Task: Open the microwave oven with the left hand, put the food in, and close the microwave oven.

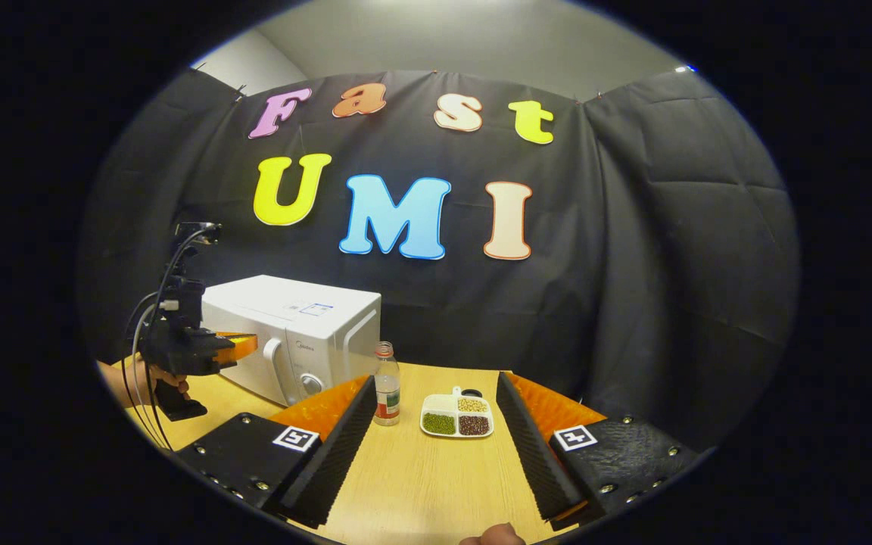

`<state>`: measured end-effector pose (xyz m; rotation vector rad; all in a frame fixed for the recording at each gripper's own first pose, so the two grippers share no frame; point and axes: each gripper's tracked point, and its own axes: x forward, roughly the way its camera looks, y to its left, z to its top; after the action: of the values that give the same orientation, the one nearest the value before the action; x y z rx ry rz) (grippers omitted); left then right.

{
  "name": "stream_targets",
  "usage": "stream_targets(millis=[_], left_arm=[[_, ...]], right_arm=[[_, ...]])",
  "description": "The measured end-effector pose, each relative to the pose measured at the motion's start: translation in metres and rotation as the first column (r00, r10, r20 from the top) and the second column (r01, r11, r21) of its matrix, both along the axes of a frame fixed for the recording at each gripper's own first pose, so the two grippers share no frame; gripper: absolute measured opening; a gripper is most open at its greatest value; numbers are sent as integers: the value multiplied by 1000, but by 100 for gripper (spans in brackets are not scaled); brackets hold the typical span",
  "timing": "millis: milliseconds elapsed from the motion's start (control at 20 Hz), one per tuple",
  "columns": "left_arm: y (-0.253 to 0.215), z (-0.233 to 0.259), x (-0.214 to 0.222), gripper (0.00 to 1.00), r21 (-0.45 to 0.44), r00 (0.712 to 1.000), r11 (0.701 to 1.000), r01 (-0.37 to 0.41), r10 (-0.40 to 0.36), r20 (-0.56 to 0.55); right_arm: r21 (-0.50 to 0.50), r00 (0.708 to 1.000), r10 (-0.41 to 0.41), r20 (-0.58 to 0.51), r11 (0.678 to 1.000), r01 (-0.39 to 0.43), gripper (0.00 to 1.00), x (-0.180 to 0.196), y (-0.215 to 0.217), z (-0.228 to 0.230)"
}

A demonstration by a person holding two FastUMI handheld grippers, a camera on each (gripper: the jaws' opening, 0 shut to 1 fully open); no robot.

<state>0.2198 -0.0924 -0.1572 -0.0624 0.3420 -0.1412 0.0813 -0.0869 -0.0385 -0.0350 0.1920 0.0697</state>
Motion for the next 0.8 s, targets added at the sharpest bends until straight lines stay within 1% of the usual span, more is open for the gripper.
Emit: stream_targets(millis=[100,200,300,450,550,700,750,800], left_arm=[[13,32,-22,7,12,998,1000,-2,1,68],[32,57,-50,7,42,993,999,-17,13,115],[49,81,-79,7,48,986,998,-30,22,164],[77,98,-119,7,59,981,997,-55,43,187],[94,106,-144,7,58,980,996,-72,60,189],[107,111,-174,8,47,977,996,-74,63,205],[110,113,-184,12,44,976,996,-73,62,208],[114,113,-192,19,41,975,996,-80,70,209]], right_arm=[[30,1000,-8,20,1000,8,98,-9,12,6],[27,999,-2,40,1000,1,97,-22,28,12],[13,998,1,64,1000,-1,97,-36,43,18],[34,996,12,83,999,-15,98,-59,68,28],[24,996,16,90,1000,-18,98,-73,79,30],[28,994,17,108,999,-21,97,-95,93,34],[28,993,15,114,999,-18,97,-100,96,35],[27,993,9,120,1000,-13,97,-104,98,35]])
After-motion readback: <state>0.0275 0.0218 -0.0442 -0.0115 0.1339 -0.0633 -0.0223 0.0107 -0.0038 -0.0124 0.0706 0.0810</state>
